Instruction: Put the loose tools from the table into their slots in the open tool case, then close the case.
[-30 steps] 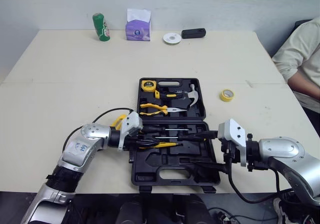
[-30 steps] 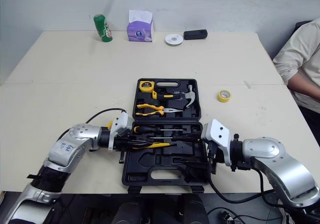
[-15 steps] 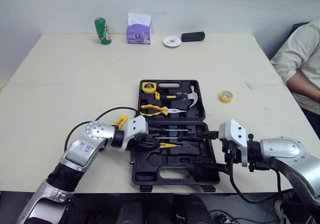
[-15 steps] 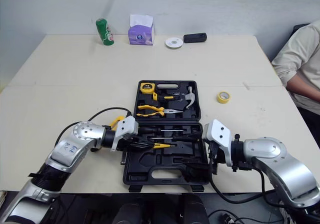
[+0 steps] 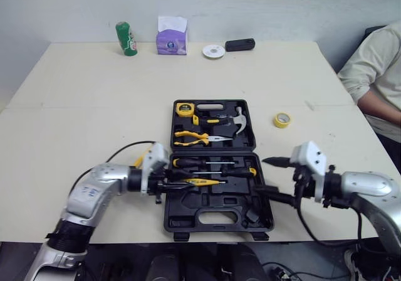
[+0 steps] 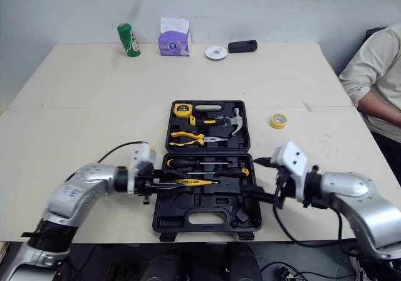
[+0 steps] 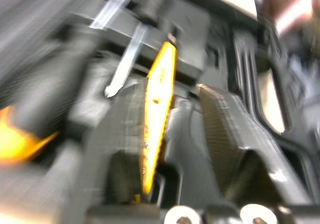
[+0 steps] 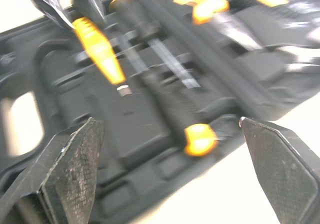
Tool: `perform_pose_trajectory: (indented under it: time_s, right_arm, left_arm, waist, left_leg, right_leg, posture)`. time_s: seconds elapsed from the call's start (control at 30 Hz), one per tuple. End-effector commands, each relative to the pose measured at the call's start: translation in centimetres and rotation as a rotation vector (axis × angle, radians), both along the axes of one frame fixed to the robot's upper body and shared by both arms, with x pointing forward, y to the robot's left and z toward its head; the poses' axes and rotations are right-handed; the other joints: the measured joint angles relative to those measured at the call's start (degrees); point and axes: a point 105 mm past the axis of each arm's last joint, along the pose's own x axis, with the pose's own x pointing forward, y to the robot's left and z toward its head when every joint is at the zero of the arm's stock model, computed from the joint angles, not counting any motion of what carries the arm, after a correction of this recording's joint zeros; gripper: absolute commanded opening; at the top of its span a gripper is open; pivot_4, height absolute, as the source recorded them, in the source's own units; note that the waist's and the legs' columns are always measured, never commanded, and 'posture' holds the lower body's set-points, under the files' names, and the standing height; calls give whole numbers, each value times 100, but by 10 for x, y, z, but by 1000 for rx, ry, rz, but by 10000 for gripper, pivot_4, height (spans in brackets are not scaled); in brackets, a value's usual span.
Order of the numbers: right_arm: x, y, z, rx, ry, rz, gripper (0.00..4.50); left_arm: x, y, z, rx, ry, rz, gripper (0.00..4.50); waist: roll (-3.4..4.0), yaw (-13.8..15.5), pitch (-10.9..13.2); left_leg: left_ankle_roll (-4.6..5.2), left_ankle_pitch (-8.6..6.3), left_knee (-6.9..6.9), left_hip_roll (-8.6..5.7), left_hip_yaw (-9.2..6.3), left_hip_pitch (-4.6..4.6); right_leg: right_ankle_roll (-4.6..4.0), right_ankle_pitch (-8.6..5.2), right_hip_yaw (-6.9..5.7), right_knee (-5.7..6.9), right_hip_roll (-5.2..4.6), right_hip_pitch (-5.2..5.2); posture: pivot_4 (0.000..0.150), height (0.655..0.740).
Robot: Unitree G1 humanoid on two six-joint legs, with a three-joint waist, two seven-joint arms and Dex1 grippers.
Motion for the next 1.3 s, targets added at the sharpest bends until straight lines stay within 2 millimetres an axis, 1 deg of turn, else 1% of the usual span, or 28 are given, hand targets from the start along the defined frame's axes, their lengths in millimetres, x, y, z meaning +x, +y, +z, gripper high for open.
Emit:
perform_pose_trajectory:
  time_s: [0.03,0.07,0.1,0.23,0.3,0.33,0.37,0.43,0.47,0.53,0.6,0.67,0.8,0.83,0.87,0.93,1.03,1.07,1.13,1.17,1.2,1.27,1.3]
  right_arm:
    - [5,-39,16,44,-58,-136,45000]
    - [6,-54,14,31,-57,-187,45000]
    - [6,-65,12,22,-55,-223,45000]
    - [2,-123,3,-33,-40,-413,45000]
    - [-2,-151,-1,-69,-37,-502,45000]
    - [-6,-171,-2,-89,-38,-567,45000]
    - [-9,-183,-2,-102,-40,-608,45000]
    - [-14,-204,-2,-129,-47,-676,45000]
    - [-15,-212,-3,-140,-49,-702,45000]
    - [-16,-221,-4,-159,-56,-735,45000]
    - [-16,-226,-4,-174,-64,-755,45000]
    - [-15,-227,-6,-173,-74,-757,45000]
    - [-16,-219,-6,-160,-80,-732,45000]
    - [-15,-216,-5,-159,-83,-722,45000]
    - [-14,-210,-4,-156,-89,-705,45000]
    - [-11,-198,0,-143,-101,-667,45000]
    - [-6,-176,8,-113,-120,-602,45000]
    - [-5,-172,10,-105,-121,-588,45000]
    - [-2,-146,15,-60,-116,-499,45000]
    - [-2,-130,16,-36,-107,-444,45000]
    - [-2,-117,17,-20,-98,-397,45000]
    - [-3,-105,18,-8,-87,-364,45000]
    - [-5,-87,19,0,-78,-299,45000]
  left_arm:
    - [3,60,23,-14,-67,250,39728]
    - [2,80,21,12,-67,329,44547]
    - [-1,93,18,35,-66,384,44547]
    - [-11,163,5,156,-73,661,44547]
    - [-14,199,6,211,-109,822,44547]
    - [-19,222,7,246,-126,919,44547]
    - [-22,237,8,270,-137,979,44547]
    - [-29,254,10,279,-151,1029,44547]
    - [-31,260,12,284,-162,1037,44547]
    - [-34,270,15,291,-176,1065,44547]
    - [-34,280,16,296,-174,1108,44547]
    - [-34,287,14,326,-155,1130,44547]
    - [-26,277,12,316,-138,1075,44547]
    - [-25,273,13,310,-132,1059,44547]
    - [-23,268,13,305,-126,1036,44547]
    - [-19,255,13,304,-118,980,44547]
    - [-15,226,15,292,-101,851,44547]
    - [-15,219,15,289,-98,820,44547]
    - [-16,188,15,278,-83,701,44547]
    - [-18,173,12,291,-73,647,44547]
    - [-21,163,9,306,-62,609,44547]
    - [-23,155,7,323,-51,587,44547]
    - [-25,148,4,331,-43,573,44547]
  waist:
    - [1,-4,0]
    - [1,-3,0]
    - [2,-4,0]
    - [2,12,1]
    - [1,32,2]
    - [1,33,2]
    - [2,27,2]
    - [2,9,2]
    - [6,-1,4]
    - [7,-11,4]
    - [10,-31,6]
    - [11,-61,7]
    - [11,-129,7]
    - [11,-132,7]
    - [11,-138,7]
    - [11,-145,7]
    - [12,-144,7]
    - [12,-141,7]
    - [12,-144,8]
    - [12,-144,8]
    - [12,-145,8]
    - [12,-141,8]
    - [13,-132,8]
  left_leg:
    - [1,-1,-2,0,1,0]
    - [1,-2,-6,-1,6,1]
    - [2,-4,-7,-2,8,2]
    - [15,-15,-8,-5,24,-8]
    - [26,-22,-7,-7,27,-15]
    - [34,-31,-7,-6,25,-16]
    - [13,-51,-7,-6,25,-16]
    - [8,-56,-11,-5,26,-18]
    - [5,-57,-15,-4,27,-17]
    - [2,-58,-18,-3,30,-17]
    - [-4,-56,-22,-1,30,-15]
    - [-9,-53,-27,-1,31,-14]
    - [-25,-43,-49,-2,34,-8]
    - [-52,-27,-55,-3,36,-5]
    - [-55,-24,-65,-5,38,-4]
    - [-61,-20,-81,-5,41,4]
    - [-67,-16,-88,-5,41,6]
    - [-68,-16,-89,-5,41,8]
    - [-68,-15,-89,-6,41,8]
    - [-68,-15,-89,-6,41,8]
    - [-68,-15,-89,-6,41,11]
    - [-68,-15,-91,-6,41,11]
    - [-68,-14,-91,-6,42,12]
  right_leg:
    - [-1,0,0,-1,0,-1]
    - [0,0,1,-4,1,-2]
    - [0,0,2,-6,1,-2]
    - [1,0,13,-9,0,-19]
    - [3,1,17,-10,-3,-28]
    - [3,1,17,-10,-5,-29]
    - [2,1,17,-10,-6,-32]
    - [0,-1,18,-10,-5,-38]
    - [-2,-2,19,-10,-5,-40]
    - [-4,-2,21,-11,-6,-43]
    - [-5,-3,21,-10,-6,-44]
    - [-5,-3,23,-10,-6,-46]
    - [-6,-4,25,-9,-6,-47]
    - [-6,-4,26,-9,-6,-48]
    - [-6,-4,27,-11,-6,-49]
    - [-7,-4,29,-12,-5,-49]
    - [-10,-6,29,-11,-4,-50]
    - [-10,-6,29,-10,-4,-49]
    - [-10,-6,31,-10,-4,-49]
    - [-10,-6,32,-9,-4,-48]
    - [-10,-6,33,-10,-4,-46]
    - [-11,-6,34,-10,-3,-46]
    - [-11,-7,35,-9,-3,-47]
  posture:
    - [1500,7316]
    - [1500,7316]
    - [1500,7316]
    - [1500,7316]
    - [1500,7316]
    - [1500,7316]
    - [1500,7316]
    - [1500,7316]
    - [1500,7316]
    - [1500,7316]
    - [1500,7316]
    - [1500,7316]
    - [1500,7316]
    - [1500,7316]
    - [1500,7316]
    - [1500,7316]
    - [1500,7316]
    - [1500,7316]
    - [1500,7316]
    - [1500,7316]
    - [1500,7316]
    - [1500,7316]
    - [1500,7316]
